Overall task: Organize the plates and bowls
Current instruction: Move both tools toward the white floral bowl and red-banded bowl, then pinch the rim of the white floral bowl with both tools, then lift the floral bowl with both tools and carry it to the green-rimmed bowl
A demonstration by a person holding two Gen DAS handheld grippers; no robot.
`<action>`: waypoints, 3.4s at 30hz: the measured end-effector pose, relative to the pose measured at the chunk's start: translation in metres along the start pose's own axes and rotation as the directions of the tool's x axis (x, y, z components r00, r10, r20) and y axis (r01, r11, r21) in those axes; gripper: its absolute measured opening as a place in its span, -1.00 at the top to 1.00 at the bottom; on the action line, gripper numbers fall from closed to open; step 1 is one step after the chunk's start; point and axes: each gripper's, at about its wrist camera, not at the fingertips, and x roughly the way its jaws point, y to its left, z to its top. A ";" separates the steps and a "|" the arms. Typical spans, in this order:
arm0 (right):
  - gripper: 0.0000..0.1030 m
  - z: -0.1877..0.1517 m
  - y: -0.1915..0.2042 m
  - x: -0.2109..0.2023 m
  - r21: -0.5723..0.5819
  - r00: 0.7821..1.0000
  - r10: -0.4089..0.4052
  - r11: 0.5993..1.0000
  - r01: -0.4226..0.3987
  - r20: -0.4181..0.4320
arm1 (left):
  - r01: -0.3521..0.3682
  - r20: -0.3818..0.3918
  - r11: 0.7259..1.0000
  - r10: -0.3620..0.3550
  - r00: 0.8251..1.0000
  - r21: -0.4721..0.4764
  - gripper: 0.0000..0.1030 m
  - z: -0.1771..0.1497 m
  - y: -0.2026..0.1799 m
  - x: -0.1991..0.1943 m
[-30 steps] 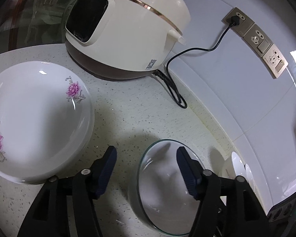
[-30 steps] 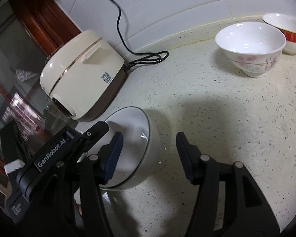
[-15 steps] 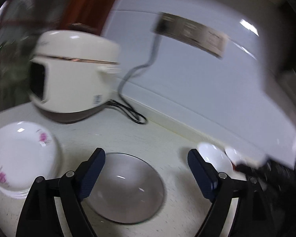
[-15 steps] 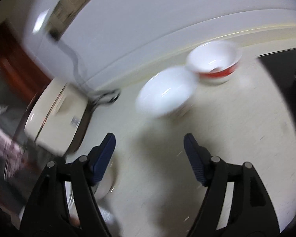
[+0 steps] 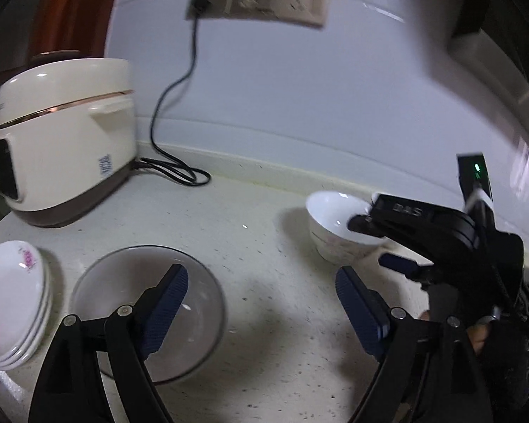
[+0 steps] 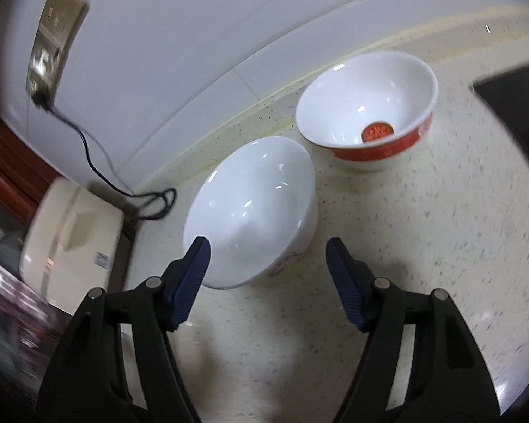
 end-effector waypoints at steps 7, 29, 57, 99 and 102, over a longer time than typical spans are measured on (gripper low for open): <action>-0.09 0.001 -0.008 0.017 0.015 0.998 0.053 0.998 -0.053 -0.044 | 0.001 -0.056 1.000 0.001 0.998 0.029 -0.68 0.031 -0.025 0.015; 0.12 -0.009 0.013 0.005 -0.078 1.000 -0.030 0.996 0.030 0.002 | -0.089 -0.241 0.992 0.066 0.968 -0.089 -0.70 0.072 -0.023 0.143; 0.55 -0.017 -0.016 0.010 0.045 0.999 0.029 0.999 -0.027 -0.034 | 0.114 -0.212 0.987 -0.135 0.968 -0.110 0.60 0.049 -0.036 0.141; 0.67 -0.018 -0.005 -0.057 -0.019 0.999 0.034 0.999 -0.034 0.041 | 0.146 -0.108 0.980 -0.161 0.981 -0.133 0.76 0.025 -0.037 0.072; 0.67 -0.022 0.006 -0.057 -0.040 0.998 0.058 0.998 -0.057 0.032 | 0.118 -0.073 0.984 -0.128 0.989 -0.134 0.76 0.027 -0.032 0.060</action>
